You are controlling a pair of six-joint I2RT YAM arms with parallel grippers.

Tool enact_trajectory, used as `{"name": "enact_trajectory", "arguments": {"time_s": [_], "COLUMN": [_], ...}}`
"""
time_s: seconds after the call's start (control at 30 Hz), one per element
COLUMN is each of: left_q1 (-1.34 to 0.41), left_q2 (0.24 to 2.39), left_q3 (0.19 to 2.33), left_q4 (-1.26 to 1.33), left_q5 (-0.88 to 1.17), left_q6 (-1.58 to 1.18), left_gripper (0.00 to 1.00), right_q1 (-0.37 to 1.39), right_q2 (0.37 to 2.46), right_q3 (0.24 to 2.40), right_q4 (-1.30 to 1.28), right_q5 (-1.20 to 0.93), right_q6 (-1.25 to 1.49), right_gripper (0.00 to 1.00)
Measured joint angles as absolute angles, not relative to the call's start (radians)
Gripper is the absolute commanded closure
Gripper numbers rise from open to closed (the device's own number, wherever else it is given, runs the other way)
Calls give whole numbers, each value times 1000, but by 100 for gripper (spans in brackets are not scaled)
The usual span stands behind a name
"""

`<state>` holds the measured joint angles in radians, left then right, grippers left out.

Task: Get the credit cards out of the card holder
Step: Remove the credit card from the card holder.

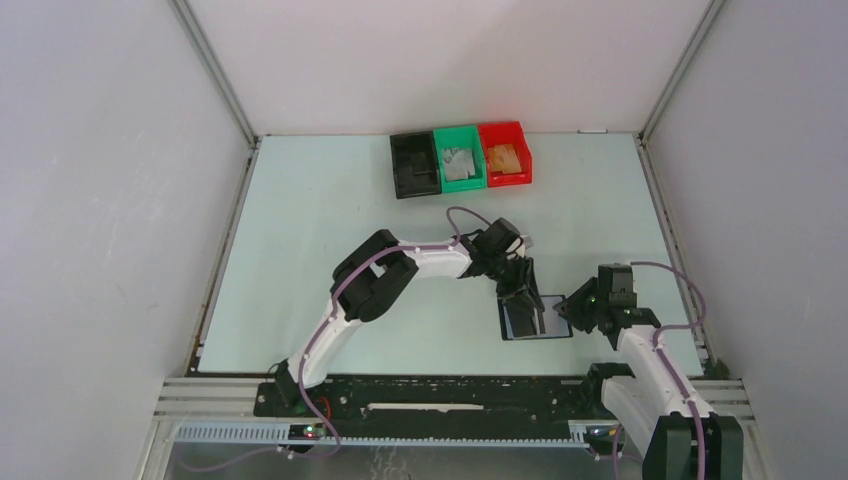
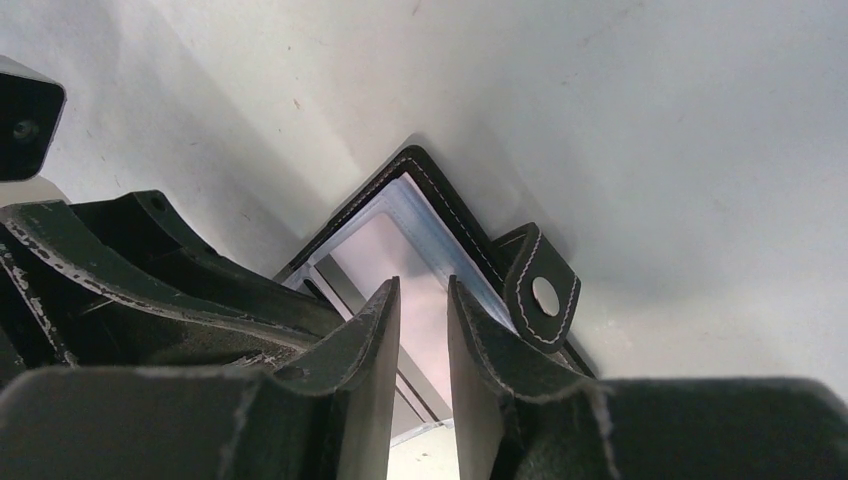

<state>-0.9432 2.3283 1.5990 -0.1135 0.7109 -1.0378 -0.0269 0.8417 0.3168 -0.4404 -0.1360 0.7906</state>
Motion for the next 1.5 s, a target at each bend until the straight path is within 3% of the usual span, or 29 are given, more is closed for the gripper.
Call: {"name": "enact_trajectory", "arguments": {"time_s": [0.5,0.77,1.5], "left_q1": [-939,-939,-889], "left_q2": [2293,2283,2204], "left_q3": [1512,1475,1313], "left_q4": [-76,-20,118], "left_q5": [702,712,771], "left_q6": [-1014,-1031,-1057], "left_gripper": [81,100,100], "right_q1": [-29,-30,-31], "right_q2": [833,840,873], "right_q3": [268,262,263], "right_q4": [-361,-347,-320], "right_q5": [-208,-215,-229], "right_q6": [822,836,844], "right_gripper": [67,68,69]}}
